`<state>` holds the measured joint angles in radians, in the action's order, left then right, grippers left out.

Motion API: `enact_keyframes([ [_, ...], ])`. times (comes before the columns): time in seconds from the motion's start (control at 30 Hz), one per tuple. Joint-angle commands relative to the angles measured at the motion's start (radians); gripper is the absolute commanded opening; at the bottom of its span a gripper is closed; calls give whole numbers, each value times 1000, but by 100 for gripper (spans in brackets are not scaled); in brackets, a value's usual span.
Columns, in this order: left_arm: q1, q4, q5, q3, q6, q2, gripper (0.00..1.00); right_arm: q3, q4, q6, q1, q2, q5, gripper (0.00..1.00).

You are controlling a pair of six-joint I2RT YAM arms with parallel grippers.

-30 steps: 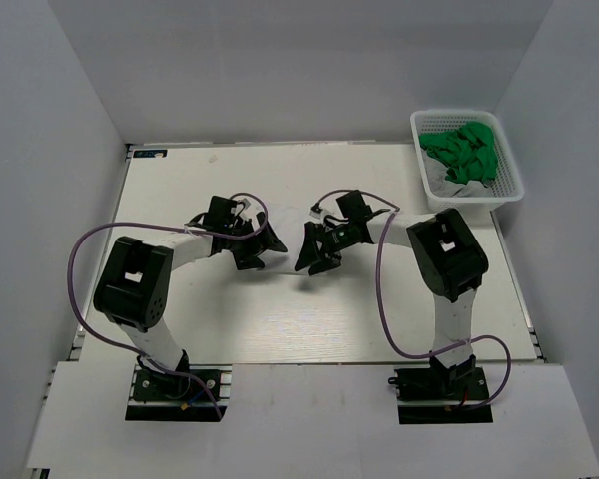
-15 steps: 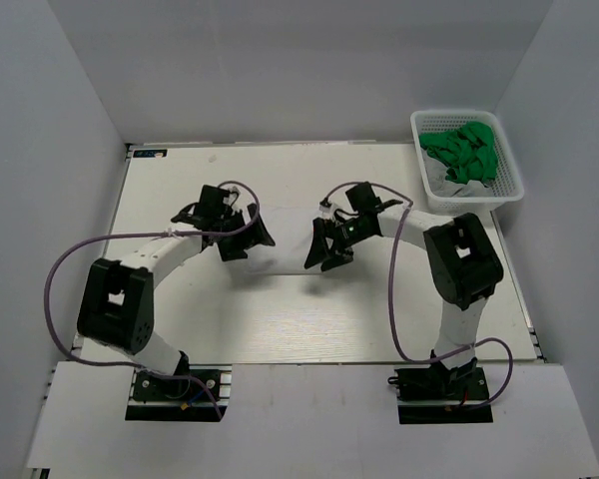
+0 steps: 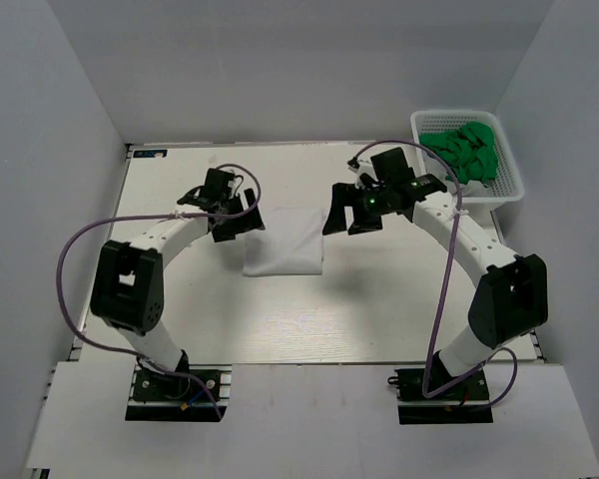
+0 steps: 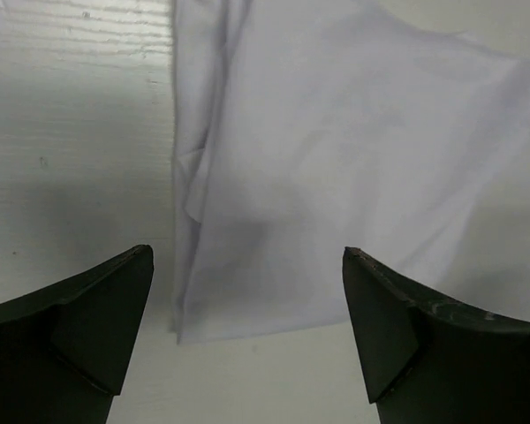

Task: Fold and stack the t-shirts
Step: Smooth out wrinkles on the folded tshirt, then put the neatly folded tshirt into the corner of the board with the left arm

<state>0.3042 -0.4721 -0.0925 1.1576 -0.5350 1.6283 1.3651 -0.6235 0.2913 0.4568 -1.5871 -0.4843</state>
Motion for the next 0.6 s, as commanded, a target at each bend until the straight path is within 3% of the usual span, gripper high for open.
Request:
enact_keyframes([
  [0.0,-4,1,60,28,23,69,96,68,-123,14,-21,53,156,90],
  [0.13,-4,41,51,37,55,146,92,57,-128,20,-40,125,223,90],
  [0.3,16,61,73,60,55,223,77,-4,-134,43,-64,168,242,90],
  [0.5,16,47,142,74,41,286,41,-47,-153,49,-92,214,294,90],
  [0.57,16,38,180,86,41,286,21,-50,-154,52,-99,233,317,90],
])
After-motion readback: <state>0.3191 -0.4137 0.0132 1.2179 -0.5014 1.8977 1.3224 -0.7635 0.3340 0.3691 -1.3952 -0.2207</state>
